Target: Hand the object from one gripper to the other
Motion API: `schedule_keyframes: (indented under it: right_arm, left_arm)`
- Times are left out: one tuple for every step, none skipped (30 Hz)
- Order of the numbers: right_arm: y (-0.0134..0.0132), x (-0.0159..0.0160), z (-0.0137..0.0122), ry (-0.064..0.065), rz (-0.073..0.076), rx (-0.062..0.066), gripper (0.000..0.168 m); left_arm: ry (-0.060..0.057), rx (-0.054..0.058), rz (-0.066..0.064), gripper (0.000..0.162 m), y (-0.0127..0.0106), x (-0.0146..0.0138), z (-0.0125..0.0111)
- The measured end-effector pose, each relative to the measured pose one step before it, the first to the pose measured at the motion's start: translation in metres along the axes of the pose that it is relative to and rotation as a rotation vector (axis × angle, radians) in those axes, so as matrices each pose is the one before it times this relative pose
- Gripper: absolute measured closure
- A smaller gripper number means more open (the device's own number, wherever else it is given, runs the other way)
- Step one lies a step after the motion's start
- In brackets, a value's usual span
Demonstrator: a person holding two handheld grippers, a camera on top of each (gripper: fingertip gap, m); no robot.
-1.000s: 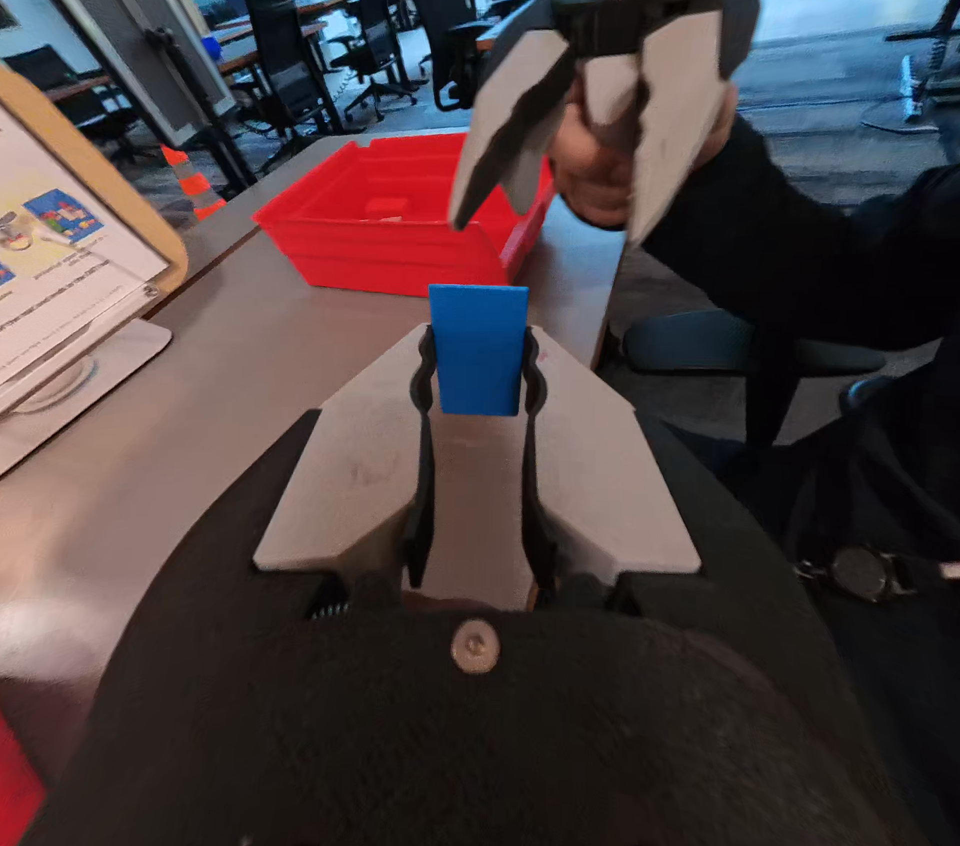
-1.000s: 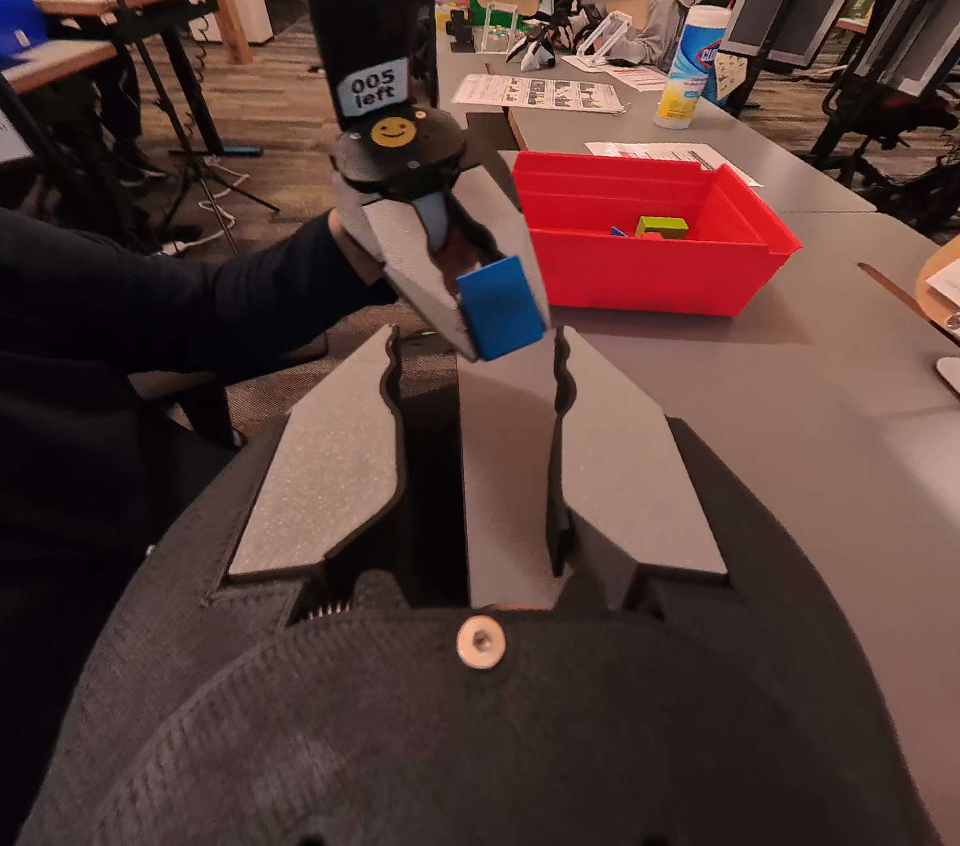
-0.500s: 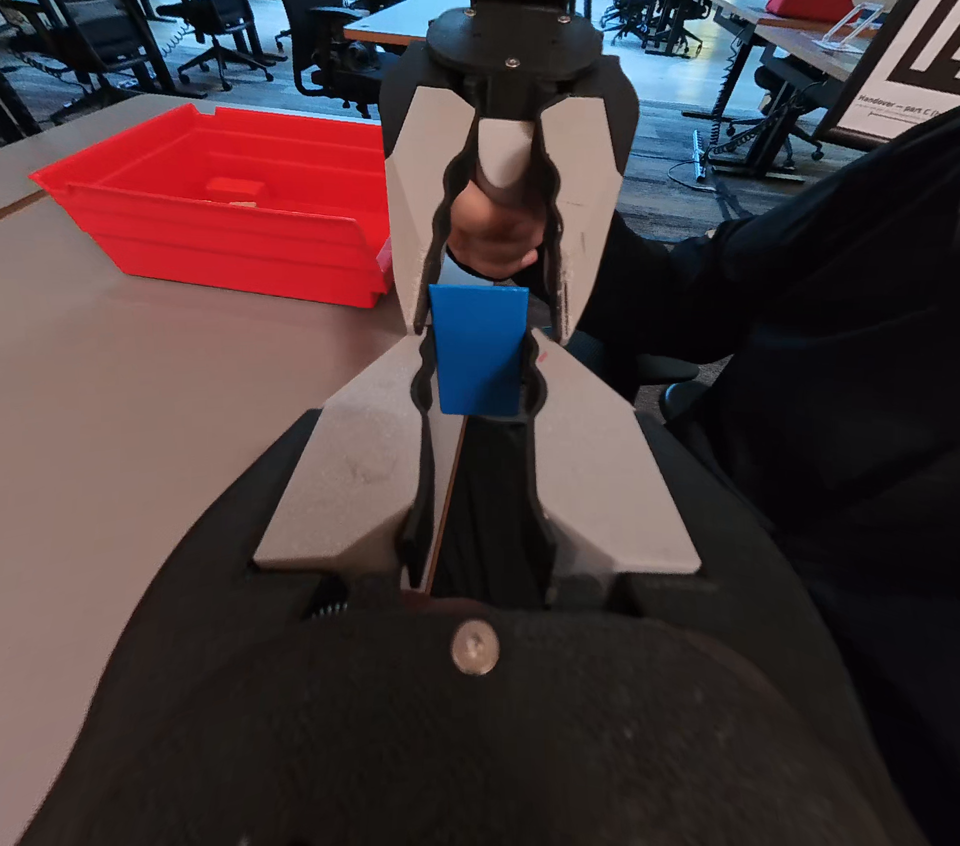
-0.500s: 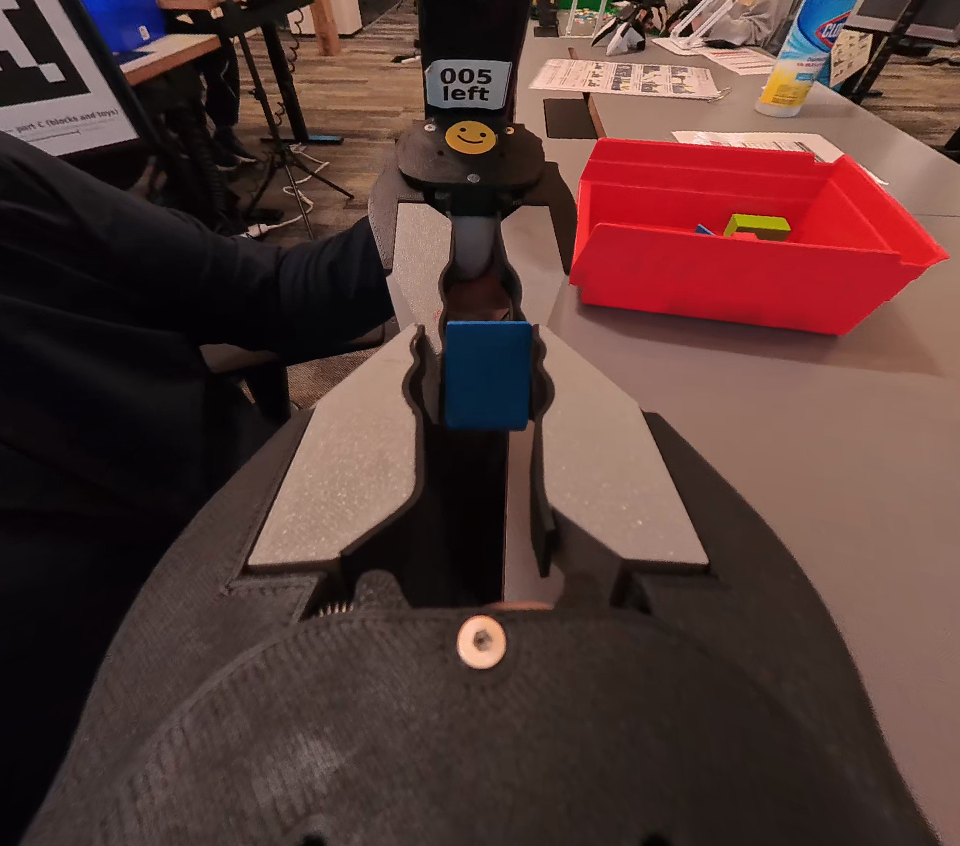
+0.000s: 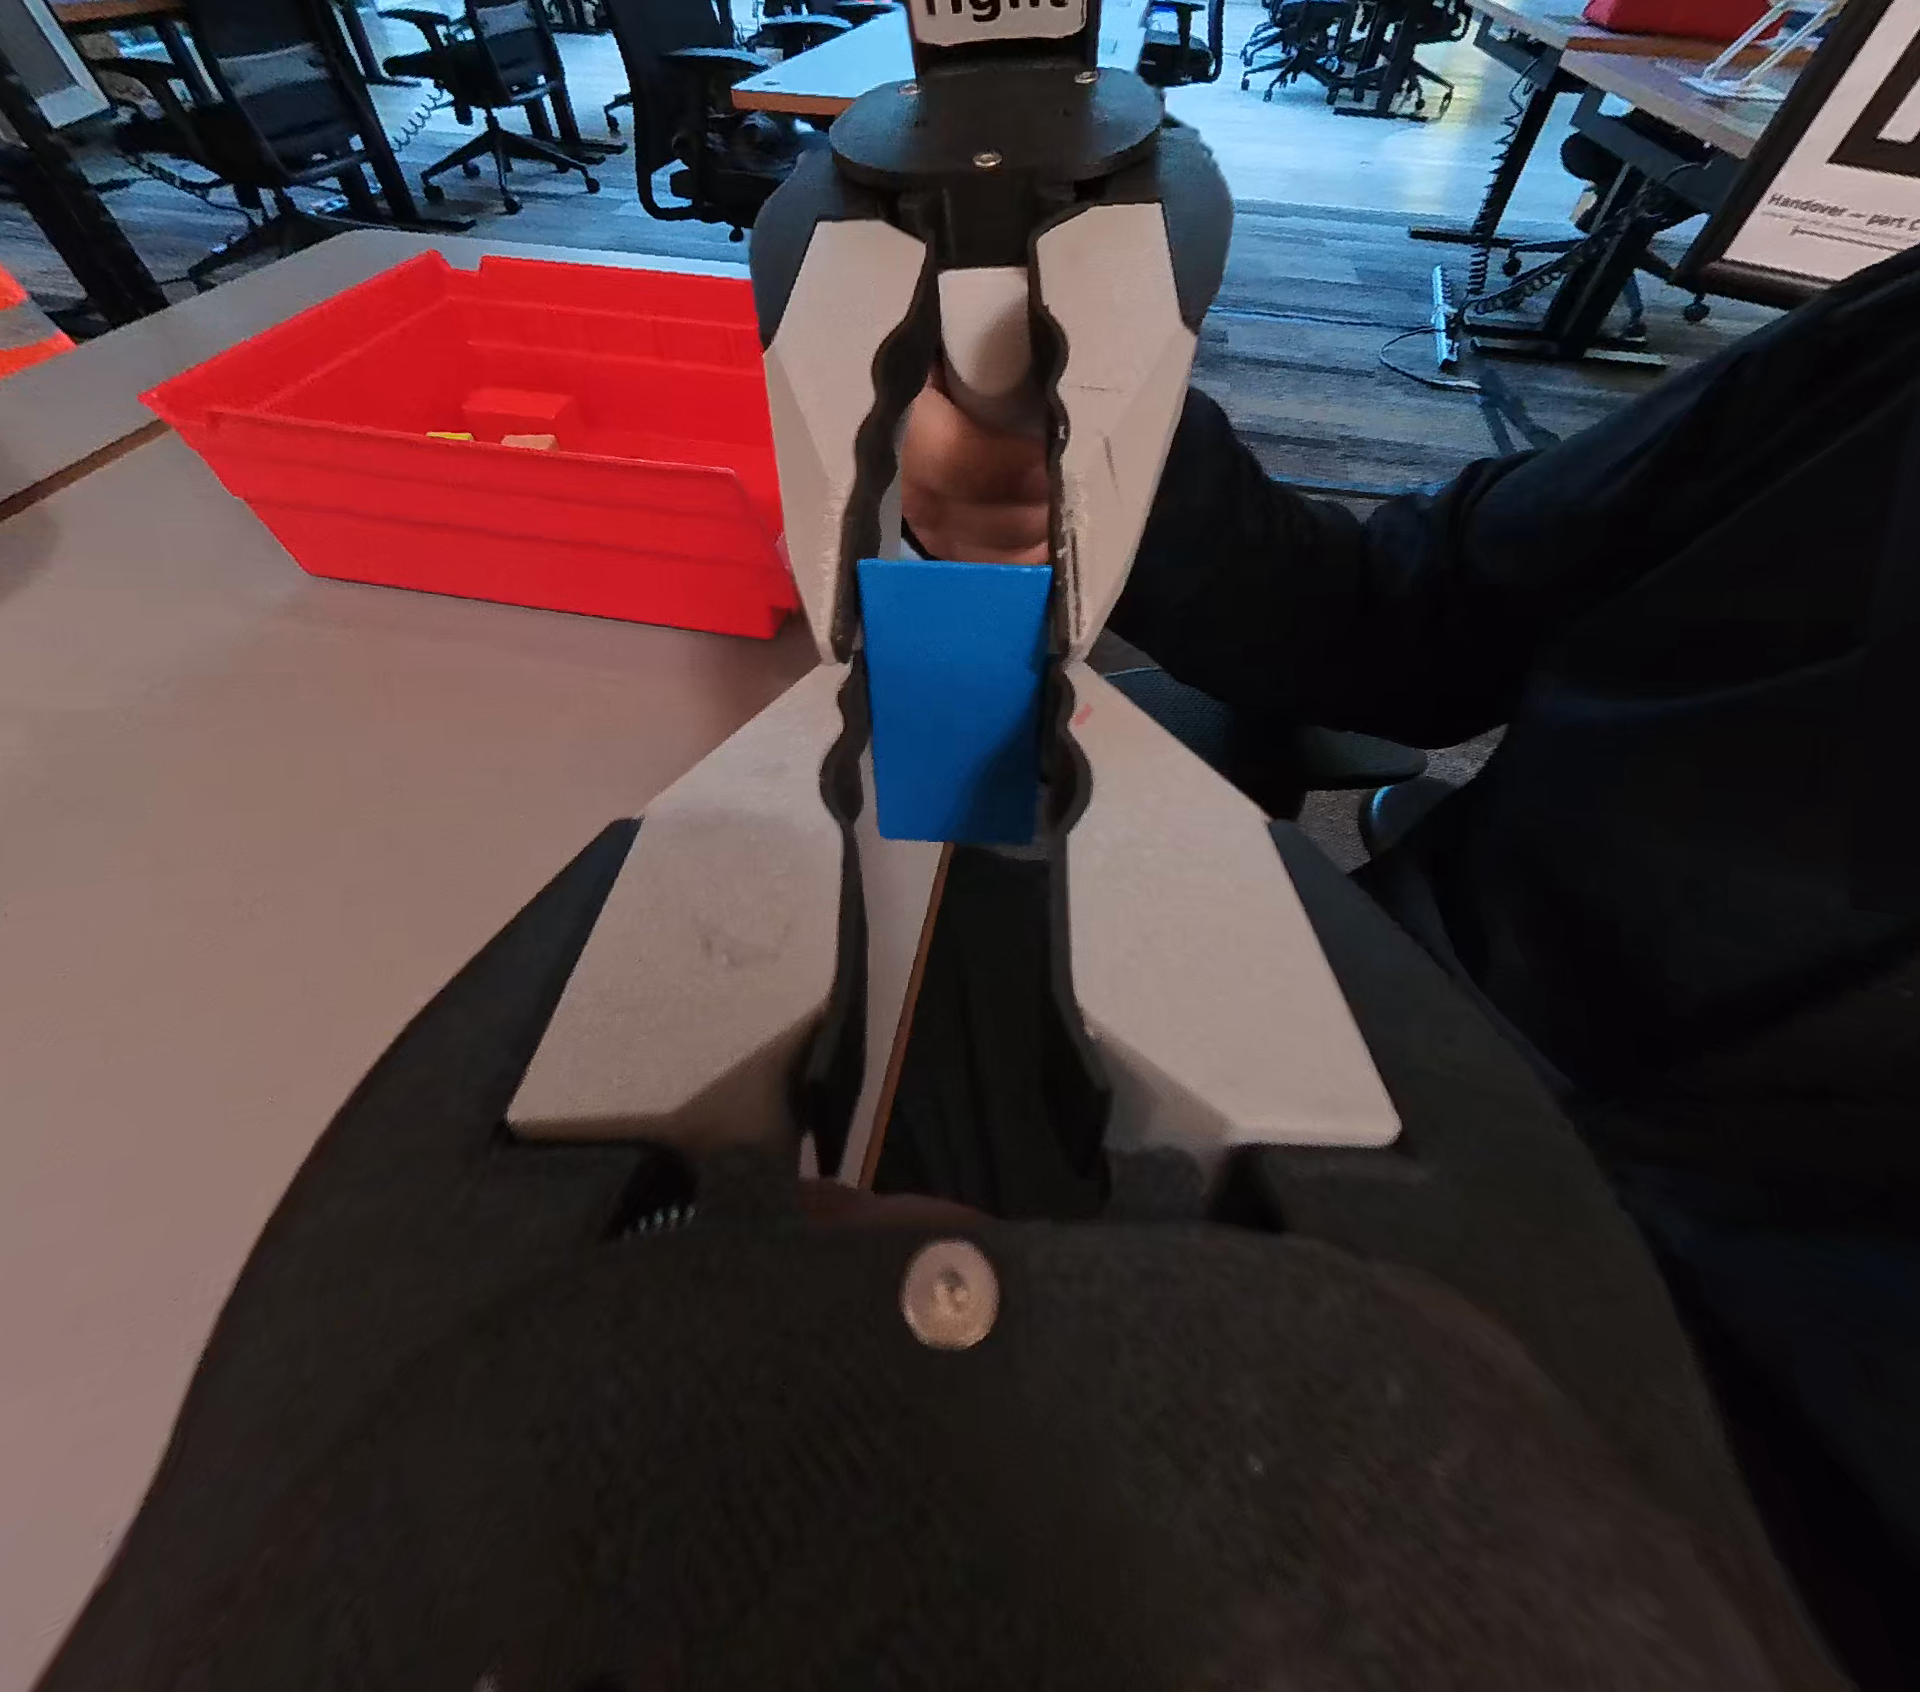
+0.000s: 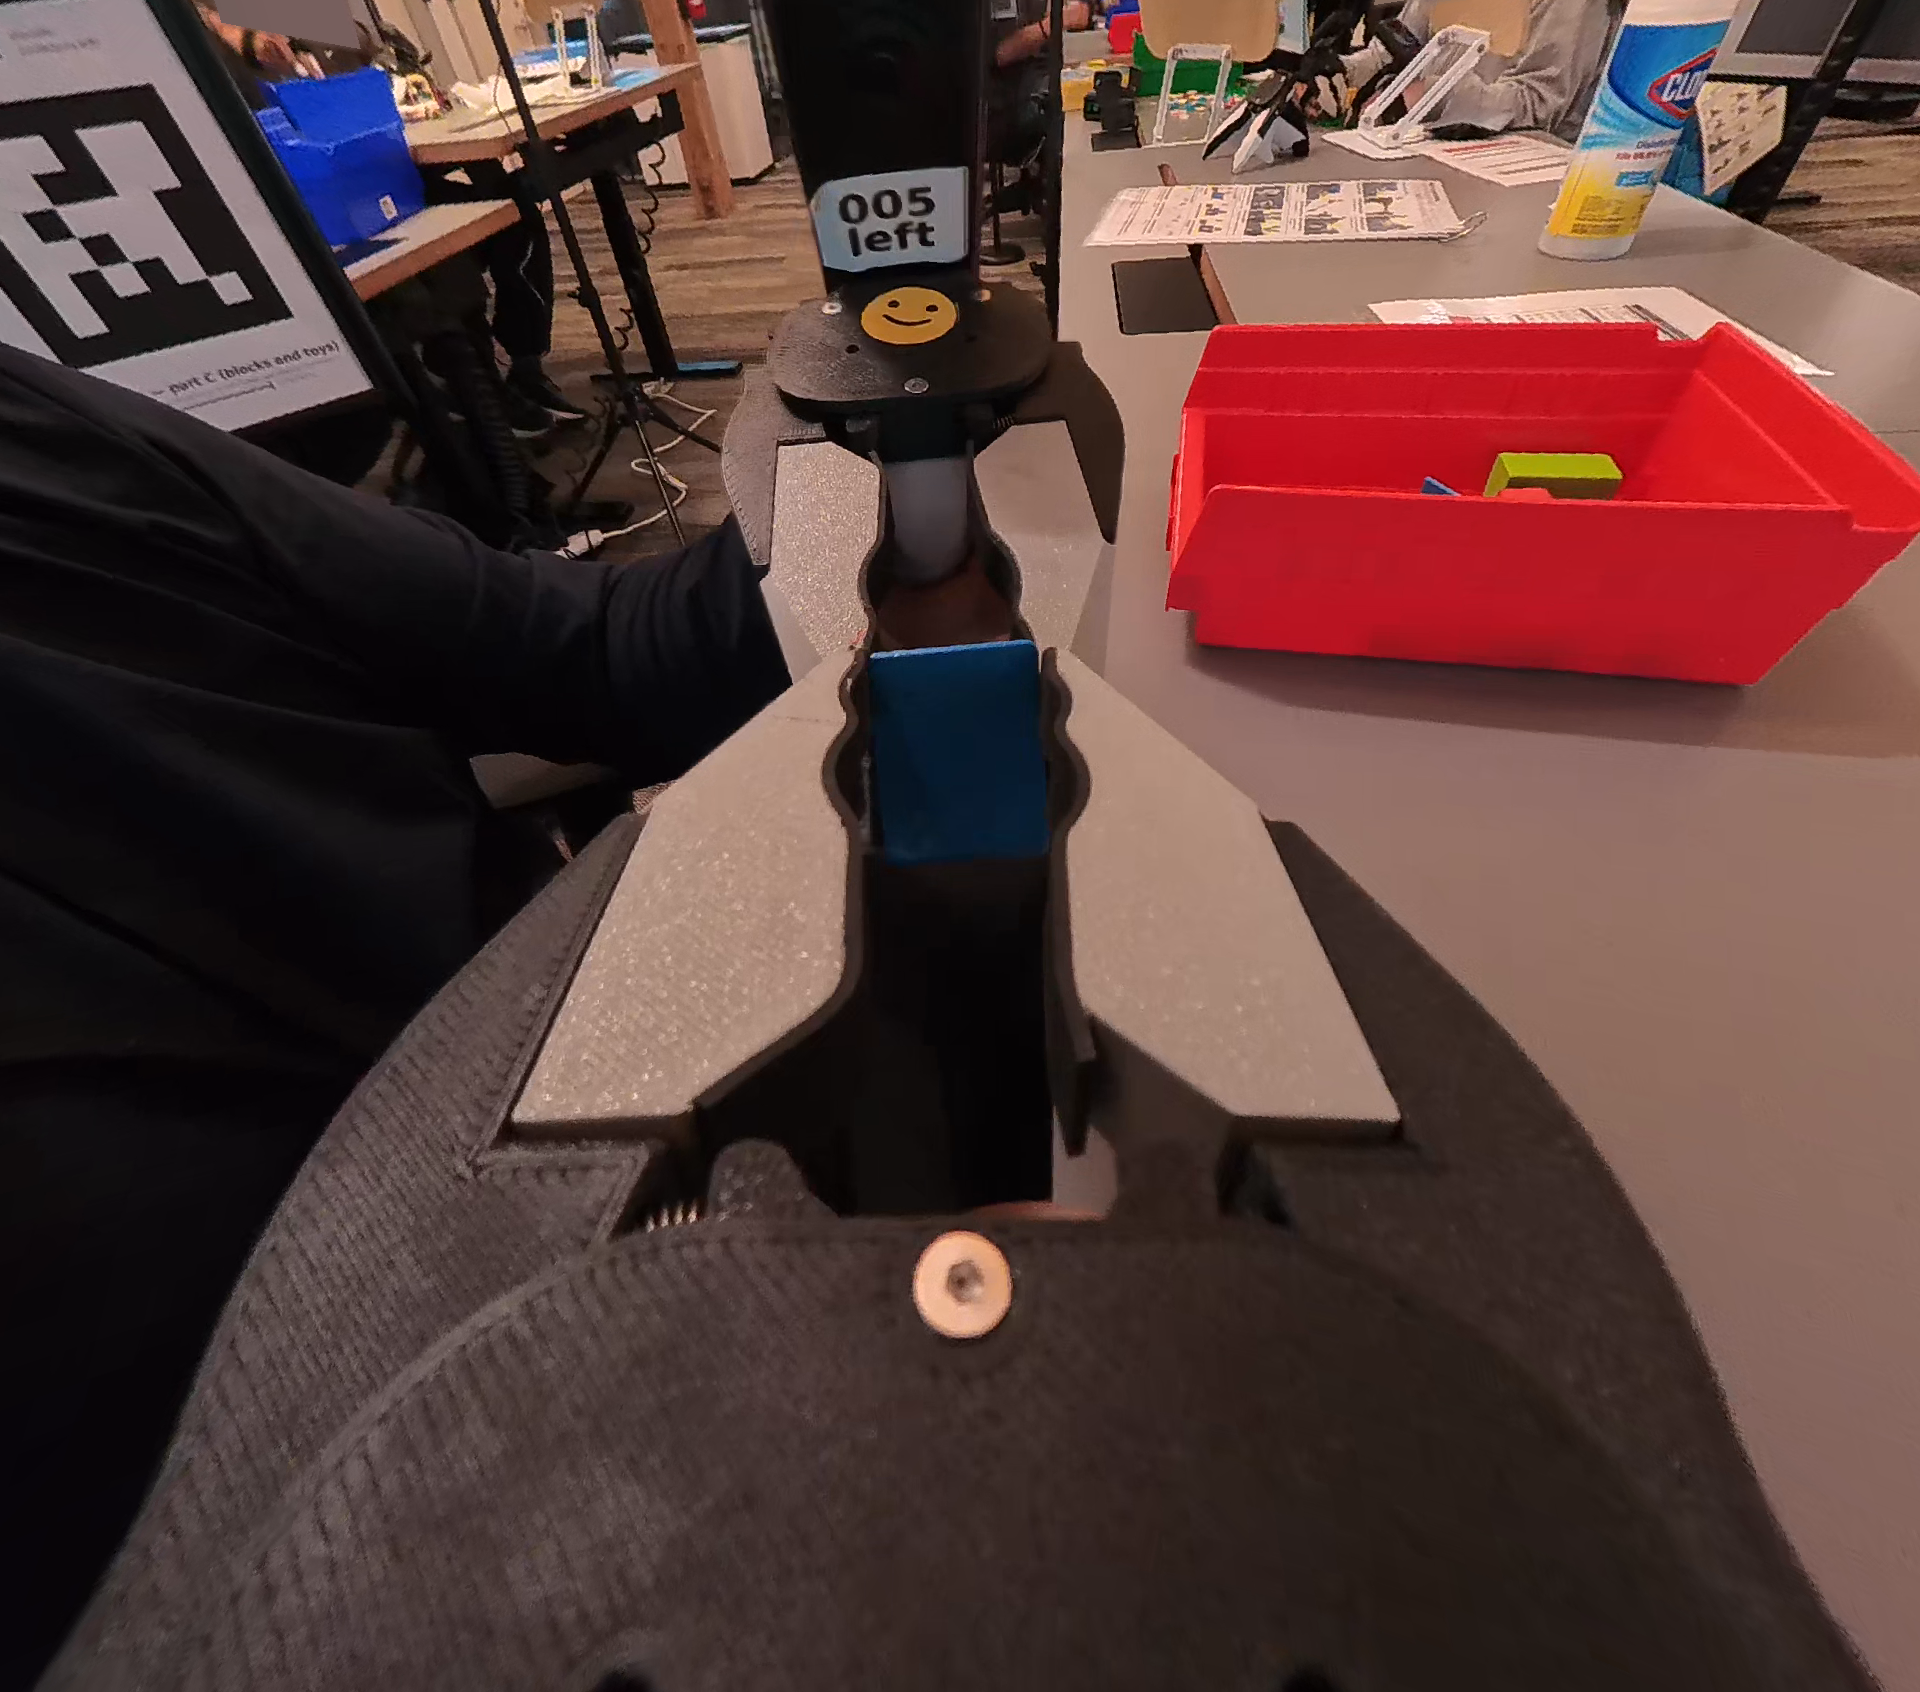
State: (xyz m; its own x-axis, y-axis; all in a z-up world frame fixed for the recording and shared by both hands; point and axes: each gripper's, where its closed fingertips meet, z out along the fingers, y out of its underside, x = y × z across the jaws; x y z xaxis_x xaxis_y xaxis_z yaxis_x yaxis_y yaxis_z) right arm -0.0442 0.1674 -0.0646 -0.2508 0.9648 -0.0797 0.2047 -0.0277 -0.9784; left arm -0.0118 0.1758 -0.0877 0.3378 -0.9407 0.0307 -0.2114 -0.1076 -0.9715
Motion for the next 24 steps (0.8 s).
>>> schedule_keyframes:
  right_arm:
    - [-0.00035,0.00022,0.00006,0.0035,0.0013,-0.0013,0.139]
    - [-0.00010,0.00019,0.00021,0.0021,0.0057,-0.0021,0.139]
    - [0.00041,0.00056,0.00038,0.0020,0.0057,-0.0027,0.139]
    - [0.00058,0.00089,0.00042,0.0033,0.0036,-0.0017,0.139]
    - [0.00011,0.00094,0.00014,0.0017,0.0037,0.0014,0.139]
    - [-0.00084,0.00098,-0.00043,0.0007,0.0063,0.0071,0.139]
    - [-0.00124,0.00076,-0.00100,-0.0016,0.0096,0.0083,0.139]
    - [-0.00057,0.00058,-0.00091,-0.0026,0.0088,0.0044,0.139]
    - [-0.00018,0.00082,-0.00082,0.0002,0.0045,0.0023,0.139]
    - [-0.00028,0.00061,-0.00056,0.0020,0.0014,0.0034,0.139]
    - [-0.00020,0.00060,-0.00039,0.0031,0.0004,0.0011,0.139]
    - [-0.00007,0.00077,-0.00005,0.0061,-0.0019,-0.0008,0.139]
    - [-0.00018,0.00021,-0.00002,0.0033,-0.0026,0.0002,0.139]
    - [-0.00032,-0.00005,-0.00005,0.0007,0.0001,0.0019,0.139]
    - [-0.00039,0.00005,-0.00027,0.0000,0.0007,0.0025,0.139]
    - [-0.00011,0.00001,-0.00049,-0.0016,0.0007,0.0012,0.138]
    - [0.00008,-0.00019,-0.00057,-0.0042,0.0012,0.0005,0.138]
    - [0.00065,-0.00059,-0.00064,-0.0080,0.0029,-0.0018,0.138]
    - [0.00146,-0.00067,-0.00039,-0.0070,0.0039,-0.0075,0.138]
    - [0.00185,0.00007,-0.00031,-0.0006,0.0000,-0.0119,0.138]
    - [0.00158,0.00023,0.00000,0.0027,-0.0039,-0.0096,0.137]
    - [0.00099,0.00018,0.00022,0.0023,-0.0043,-0.0053,0.137]
    - [0.00082,-0.00048,0.00068,-0.0022,-0.0009,-0.0041,0.137]
    - [0.00119,-0.00061,0.00131,-0.0052,0.0038,-0.0056,0.136]
  left_arm:
    - [0.0064,0.0062,-0.0128,0.131,-0.00049,0.00018,-0.00009]
    - [0.0090,0.0061,-0.0118,0.131,-0.00022,0.00025,-0.00007]
    - [0.0090,0.0051,-0.0078,0.131,0.00032,-0.00009,-0.00017]
    - [0.0049,0.0052,-0.0056,0.131,0.00057,-0.00071,-0.00005]
    - [0.0040,0.0035,-0.0064,0.131,0.00102,-0.00082,0.00019]
    - [-0.0036,-0.0022,-0.0071,0.128,0.00152,-0.00208,0.00056]
    - [-0.0094,-0.0057,-0.0080,0.123,0.00190,-0.00288,0.00075]
    - [-0.0002,-0.0047,-0.0075,0.121,0.00129,-0.00119,0.00071]
    - [0.0085,-0.0003,-0.0056,0.123,0.00044,0.00062,0.00050]
    - [0.0051,-0.0011,-0.0025,0.125,0.00058,0.00048,0.00057]
    - [-0.0002,-0.0027,0.0013,0.126,0.00069,-0.00024,0.00066]
    - [0.0023,0.0004,0.0027,0.129,0.00024,0.00048,0.00028]
    - [0.0017,0.0016,0.0023,0.130,-0.00014,0.00035,0.00035]
    - [0.0000,0.0017,0.0035,0.130,-0.00030,0.00009,0.00010]
    - [-0.0010,0.0001,0.0037,0.130,-0.00041,-0.00011,0.00005]
    - [-0.0048,-0.0039,0.0050,0.131,-0.00017,-0.00041,-0.00008]
    - [-0.0077,-0.0053,0.0070,0.131,-0.00005,-0.00026,-0.00002]
    - [-0.0087,-0.0082,0.0098,0.131,0.00038,0.00021,0.00034]
    - [-0.0125,-0.0145,0.0141,0.131,0.00157,-0.00011,0.00063]
    - [-0.0193,-0.0159,0.0183,0.131,0.00211,-0.00093,0.00095]
    - [-0.0156,-0.0132,0.0131,0.131,0.00159,-0.00069,0.00091]
    - [-0.0081,-0.0051,0.0046,0.131,0.00042,-0.00029,0.00065]
    - [0.0015,0.0015,-0.0015,0.131,-0.00040,0.00056,0.00040]
    - [0.0072,0.0011,-0.0053,0.131,-0.00039,0.00110,0.00012]
